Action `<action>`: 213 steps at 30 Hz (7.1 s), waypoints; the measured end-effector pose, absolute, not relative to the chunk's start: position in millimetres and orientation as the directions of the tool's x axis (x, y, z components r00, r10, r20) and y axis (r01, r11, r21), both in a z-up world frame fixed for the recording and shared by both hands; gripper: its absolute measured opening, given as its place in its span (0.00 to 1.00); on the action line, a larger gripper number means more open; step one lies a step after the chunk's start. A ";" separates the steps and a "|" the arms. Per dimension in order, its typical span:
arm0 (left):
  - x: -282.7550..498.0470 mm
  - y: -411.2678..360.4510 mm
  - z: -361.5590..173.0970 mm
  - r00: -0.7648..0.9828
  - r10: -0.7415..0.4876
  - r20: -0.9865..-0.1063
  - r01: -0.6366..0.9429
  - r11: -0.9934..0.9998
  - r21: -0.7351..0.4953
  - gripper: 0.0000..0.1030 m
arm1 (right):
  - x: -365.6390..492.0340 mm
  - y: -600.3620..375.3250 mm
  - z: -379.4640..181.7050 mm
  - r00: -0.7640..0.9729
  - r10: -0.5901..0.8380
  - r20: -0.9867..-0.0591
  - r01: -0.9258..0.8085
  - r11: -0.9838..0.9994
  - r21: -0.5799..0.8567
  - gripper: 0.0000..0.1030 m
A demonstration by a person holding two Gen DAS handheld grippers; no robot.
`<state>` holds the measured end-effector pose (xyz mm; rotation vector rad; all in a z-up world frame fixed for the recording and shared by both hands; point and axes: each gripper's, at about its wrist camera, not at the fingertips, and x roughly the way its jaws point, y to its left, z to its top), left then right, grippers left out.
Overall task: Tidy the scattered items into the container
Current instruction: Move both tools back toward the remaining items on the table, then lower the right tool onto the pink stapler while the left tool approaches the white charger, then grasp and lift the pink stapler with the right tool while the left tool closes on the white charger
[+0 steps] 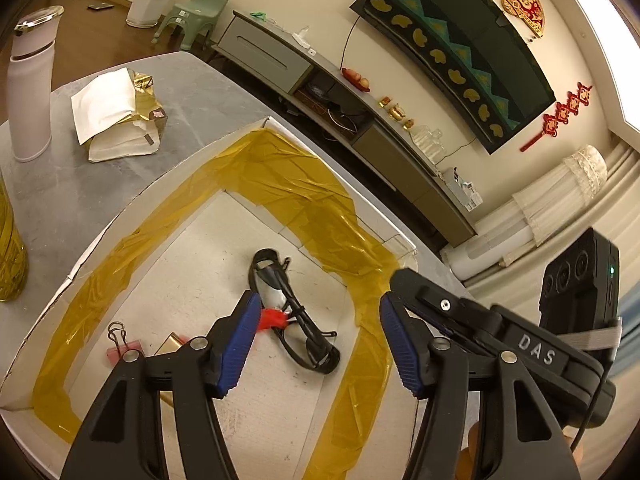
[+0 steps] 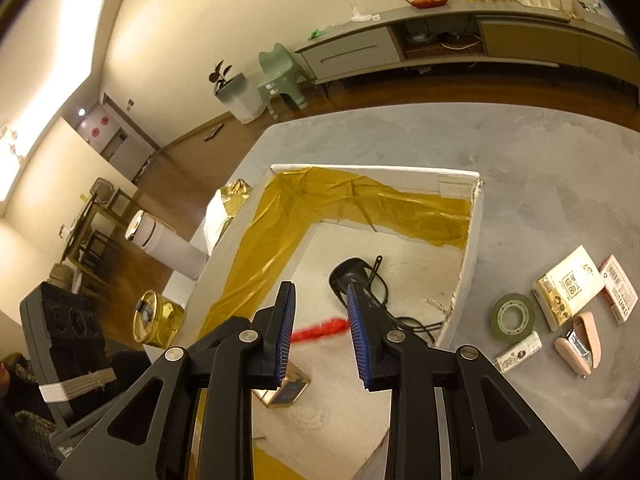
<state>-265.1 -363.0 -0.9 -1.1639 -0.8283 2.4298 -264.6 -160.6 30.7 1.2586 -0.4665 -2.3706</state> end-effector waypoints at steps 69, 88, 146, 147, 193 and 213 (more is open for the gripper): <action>-207.4 -130.7 -31.1 -0.499 0.545 -0.674 -0.461 -0.825 -0.326 0.61 | -115.5 86.2 -3.4 -0.648 -0.364 -0.669 0.003 -0.879 0.476 0.29; -219.2 -136.2 -62.5 -0.463 0.483 -0.743 -0.406 -0.861 -0.307 0.61 | -171.7 52.7 -41.0 -0.553 -0.327 -0.766 0.096 -0.939 0.331 0.33; -176.9 -140.7 -86.9 -0.435 0.401 -0.806 -0.565 -0.819 -0.103 0.72 | -227.3 44.9 -91.4 -0.486 -0.357 -0.797 0.112 -0.931 0.348 0.26; -176.2 -142.1 -85.6 -0.431 0.406 -0.806 -0.564 -0.818 -0.110 0.72 | -226.6 43.6 -90.9 -0.488 -0.351 -0.799 0.115 -0.933 0.340 0.25; -156.7 -145.6 -72.7 -0.447 0.428 -0.786 -0.576 -0.809 -0.113 0.72 | -208.4 9.9 -68.4 -0.599 -0.231 -0.767 0.287 -0.956 0.064 0.45; -157.6 -141.4 -75.4 -0.446 0.424 -0.788 -0.585 -0.805 -0.101 0.72 | -219.1 12.3 -81.0 -0.609 -0.240 -0.756 0.278 -0.957 0.080 0.47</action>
